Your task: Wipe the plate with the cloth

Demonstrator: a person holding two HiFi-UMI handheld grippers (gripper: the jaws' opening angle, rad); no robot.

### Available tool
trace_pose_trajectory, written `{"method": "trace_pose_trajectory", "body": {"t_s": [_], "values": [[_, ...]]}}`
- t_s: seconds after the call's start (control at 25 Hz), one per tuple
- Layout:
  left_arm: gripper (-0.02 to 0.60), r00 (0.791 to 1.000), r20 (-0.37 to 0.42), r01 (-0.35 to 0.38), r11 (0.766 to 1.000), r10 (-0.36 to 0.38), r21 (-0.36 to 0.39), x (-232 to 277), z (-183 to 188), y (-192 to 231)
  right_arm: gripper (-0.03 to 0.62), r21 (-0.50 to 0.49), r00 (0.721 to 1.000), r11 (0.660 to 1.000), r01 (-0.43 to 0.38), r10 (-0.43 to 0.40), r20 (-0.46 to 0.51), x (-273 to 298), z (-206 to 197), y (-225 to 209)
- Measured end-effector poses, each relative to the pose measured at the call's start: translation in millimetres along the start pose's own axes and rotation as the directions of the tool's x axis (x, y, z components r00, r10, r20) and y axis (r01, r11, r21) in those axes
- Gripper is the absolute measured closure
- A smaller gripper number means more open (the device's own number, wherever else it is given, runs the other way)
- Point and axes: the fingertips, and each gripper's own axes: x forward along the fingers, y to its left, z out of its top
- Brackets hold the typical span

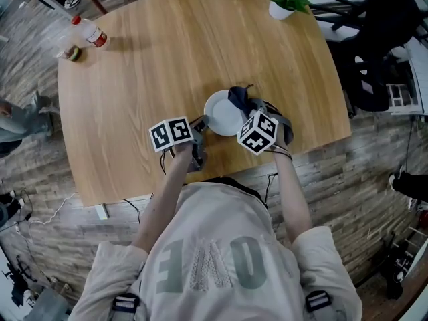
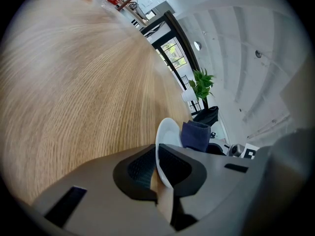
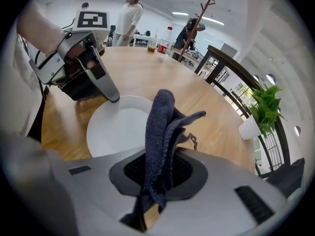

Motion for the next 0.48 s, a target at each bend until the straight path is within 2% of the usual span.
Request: {"method": "trace_pose_trajectory", "body": {"t_s": [0.16, 0.32, 0.48], "values": [[0.555, 1.000, 0.023, -0.003, 1.000, 0.003, -0.018, -1, 1, 1, 0.530, 0.014, 1.000, 1.000, -0.017, 0.017, 0.009, -6, -2, 6], [0.555, 0.999, 0.032, -0.012, 1.000, 0.012, -0.017, -1, 4, 1, 0.530, -0.036, 0.999, 0.999, -0.036, 0.036, -0.008, -14, -7, 20], [0.555, 0.999, 0.033, -0.010, 1.000, 0.011, -0.021, -1, 3, 2, 0.530, -0.039, 0.998, 0.997, -0.065, 0.065, -0.010, -22, -13, 40]]}}
